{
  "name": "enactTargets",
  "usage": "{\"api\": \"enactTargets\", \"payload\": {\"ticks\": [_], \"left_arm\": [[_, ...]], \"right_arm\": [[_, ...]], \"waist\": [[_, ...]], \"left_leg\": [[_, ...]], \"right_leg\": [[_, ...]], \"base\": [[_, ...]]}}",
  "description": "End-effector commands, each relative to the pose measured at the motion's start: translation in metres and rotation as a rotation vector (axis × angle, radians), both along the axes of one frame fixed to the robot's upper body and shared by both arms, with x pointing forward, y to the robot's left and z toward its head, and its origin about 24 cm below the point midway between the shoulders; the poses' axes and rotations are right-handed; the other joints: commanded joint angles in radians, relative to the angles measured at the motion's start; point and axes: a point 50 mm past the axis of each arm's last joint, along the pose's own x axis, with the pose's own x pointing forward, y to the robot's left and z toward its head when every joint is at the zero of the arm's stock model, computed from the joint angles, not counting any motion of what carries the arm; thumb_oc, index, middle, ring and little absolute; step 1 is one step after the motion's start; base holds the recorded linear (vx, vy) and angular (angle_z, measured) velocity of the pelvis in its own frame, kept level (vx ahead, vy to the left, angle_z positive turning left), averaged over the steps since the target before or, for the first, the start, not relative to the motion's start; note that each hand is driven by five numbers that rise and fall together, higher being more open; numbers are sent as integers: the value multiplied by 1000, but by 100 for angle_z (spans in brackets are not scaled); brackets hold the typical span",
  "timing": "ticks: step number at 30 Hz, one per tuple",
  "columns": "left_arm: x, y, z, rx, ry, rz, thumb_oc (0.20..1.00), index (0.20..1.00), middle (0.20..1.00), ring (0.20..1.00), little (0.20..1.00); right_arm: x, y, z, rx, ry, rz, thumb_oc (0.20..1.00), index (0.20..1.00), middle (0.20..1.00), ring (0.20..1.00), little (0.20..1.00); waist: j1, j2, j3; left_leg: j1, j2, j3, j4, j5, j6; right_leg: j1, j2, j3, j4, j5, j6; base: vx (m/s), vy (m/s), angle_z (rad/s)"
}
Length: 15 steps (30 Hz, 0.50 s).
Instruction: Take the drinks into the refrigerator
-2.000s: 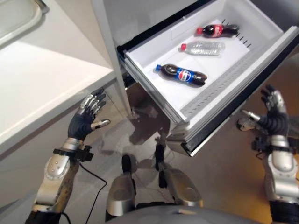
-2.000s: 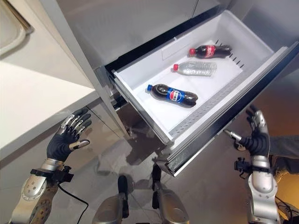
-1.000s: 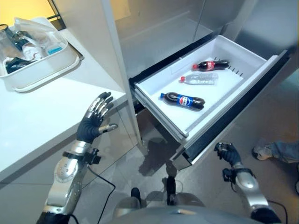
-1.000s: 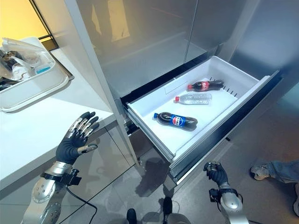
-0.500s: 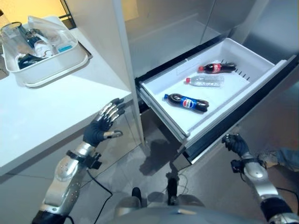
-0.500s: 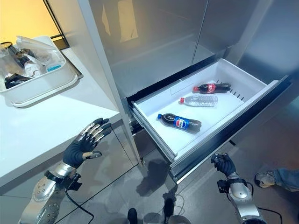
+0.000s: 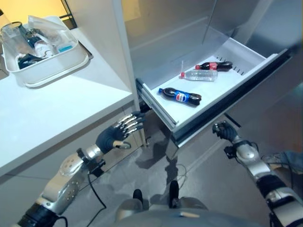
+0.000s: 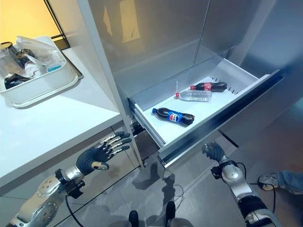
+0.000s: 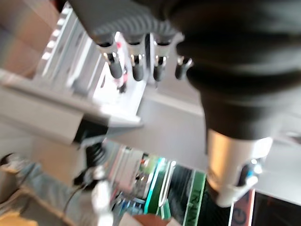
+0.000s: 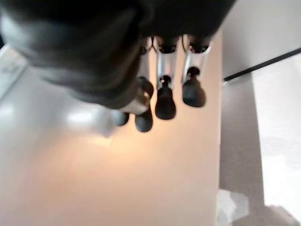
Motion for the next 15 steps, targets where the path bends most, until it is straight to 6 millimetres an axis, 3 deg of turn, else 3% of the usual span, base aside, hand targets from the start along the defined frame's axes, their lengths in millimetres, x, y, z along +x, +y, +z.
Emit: {"api": "enactTargets", "payload": {"ticks": [1,7,15], "left_arm": [[1,-16,22,-41,-71,-132,1000,1000,1000,1000,1000],[3,-19,23,-44,-68,-149,1000,1000,1000,1000,1000],[4,-20,23,-62,-72,-120,1000,1000,1000,1000,1000]], "right_arm": [[57,46,75,2,-262,180,200,200,200,200,200],[77,72,100,-6,-306,242,200,200,200,200,200],[89,97,121,14,-356,284,200,200,200,200,200]], "waist": [[72,-25,5],[95,-18,12],[112,-19,18]], "left_leg": [[-14,-25,-41,30,-52,24],[-26,-23,-45,34,-47,23],[-32,-22,-54,43,-49,23]], "right_leg": [[-56,-64,2,185,-90,99],[-69,-63,-1,194,-89,98],[-75,-64,-11,205,-93,95]], "base": [[0,0,0],[0,0,0],[9,3,6]]}}
